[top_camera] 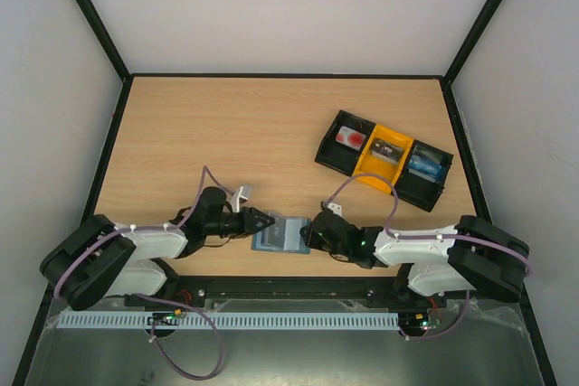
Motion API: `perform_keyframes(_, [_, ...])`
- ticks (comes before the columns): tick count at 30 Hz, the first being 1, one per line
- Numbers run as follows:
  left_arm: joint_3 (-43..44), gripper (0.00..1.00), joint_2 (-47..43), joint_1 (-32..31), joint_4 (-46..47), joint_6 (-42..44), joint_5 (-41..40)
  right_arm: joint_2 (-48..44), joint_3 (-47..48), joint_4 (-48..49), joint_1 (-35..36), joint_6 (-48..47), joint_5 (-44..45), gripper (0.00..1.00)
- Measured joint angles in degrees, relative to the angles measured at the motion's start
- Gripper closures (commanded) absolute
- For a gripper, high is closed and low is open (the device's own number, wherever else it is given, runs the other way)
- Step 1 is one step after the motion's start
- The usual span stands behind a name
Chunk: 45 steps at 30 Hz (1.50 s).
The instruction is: Take the credit cards out of the card holder
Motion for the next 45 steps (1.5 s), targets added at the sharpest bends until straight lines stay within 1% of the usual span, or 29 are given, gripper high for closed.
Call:
perform_keyframes(10, [1.6,0.66,1.4,-3.3,2.0,-1.8,-0.1,0.0,-2.2,4.0,0.0,1.0,0.6,0.85])
perform_keyframes(27, [3.0,0.63,6.3,-8.3,7.0,-4.7,-0.3,-0.1,-3.4,6.2,0.0,1.7,0.7,0.85])
perform_keyframes(36, [3.1,0.62,6.4,-8.5,7.6,-4.7,-0.5,-1.5,-3.4,4.7,0.0,1.7,1.7,0.84])
perform_keyframes(40, [3.1,0.62,6.9,-8.6,8.0,-4.7,-0.6,-4.3,-3.4,2.4,0.0,1.7,3.1,0.83])
perform_keyframes(45, [4.1,0.61,8.5,-10.4,7.6,-4.4,-1.7,-8.0,-3.4,0.2,0.0,1.5,5.2,0.82])
